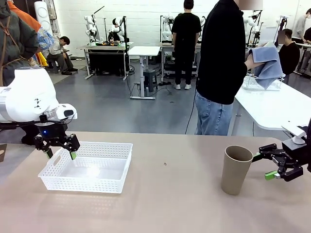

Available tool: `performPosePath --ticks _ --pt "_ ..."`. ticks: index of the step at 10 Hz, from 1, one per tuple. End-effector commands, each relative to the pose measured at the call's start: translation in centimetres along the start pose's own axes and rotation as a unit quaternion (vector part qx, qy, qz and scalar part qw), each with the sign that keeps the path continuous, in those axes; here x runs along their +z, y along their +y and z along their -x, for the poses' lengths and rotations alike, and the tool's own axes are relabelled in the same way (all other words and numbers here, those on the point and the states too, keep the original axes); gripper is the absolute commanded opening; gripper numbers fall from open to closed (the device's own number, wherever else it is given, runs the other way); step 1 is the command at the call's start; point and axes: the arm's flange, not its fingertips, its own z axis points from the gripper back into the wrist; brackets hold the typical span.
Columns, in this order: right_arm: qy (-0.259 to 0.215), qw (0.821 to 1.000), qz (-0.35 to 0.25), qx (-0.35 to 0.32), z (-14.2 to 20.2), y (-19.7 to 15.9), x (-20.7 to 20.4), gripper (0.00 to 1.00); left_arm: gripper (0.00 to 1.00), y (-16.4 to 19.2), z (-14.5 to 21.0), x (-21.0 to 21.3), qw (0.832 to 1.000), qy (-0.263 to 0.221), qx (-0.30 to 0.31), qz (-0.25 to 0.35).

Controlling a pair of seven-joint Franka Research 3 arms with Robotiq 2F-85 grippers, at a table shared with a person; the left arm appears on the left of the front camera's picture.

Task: Clean and organize the cups into the basket.
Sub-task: Pick up the Organizing basket and move it to the center of the table, then pick up the Reusable plastic cup from the right side of the table and place it inside the Organizing basket.

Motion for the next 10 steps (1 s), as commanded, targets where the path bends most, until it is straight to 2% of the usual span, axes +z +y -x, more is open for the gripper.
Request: performPosePath --ticks 1,3,6,8,10 --pt "0.005 0.999 -0.029 -0.019 0.5 -1.3 -2.2 1.00 1.00 0.8 1.0 -0.2 0.999 0.003 0.021 -0.036" --pt "-0.008 0.998 -0.057 -0.027 0.7 -1.8 -3.4 1.00 1.00 2.0 2.1 -0.5 0.998 0.002 0.034 -0.050" --pt "-0.032 0.997 -0.058 -0.038 1.5 -3.0 -4.3 1.00 1.00 2.9 3.3 -1.7 0.998 0.005 0.037 -0.047" --pt "-0.040 0.996 -0.070 -0.042 1.6 -3.4 -5.0 1.00 1.00 3.1 3.4 -2.1 0.998 0.008 0.035 -0.049" --pt "-0.047 0.995 -0.084 -0.027 1.3 -3.6 -6.0 1.00 1.00 3.2 2.9 -3.1 0.997 0.030 0.035 -0.062"
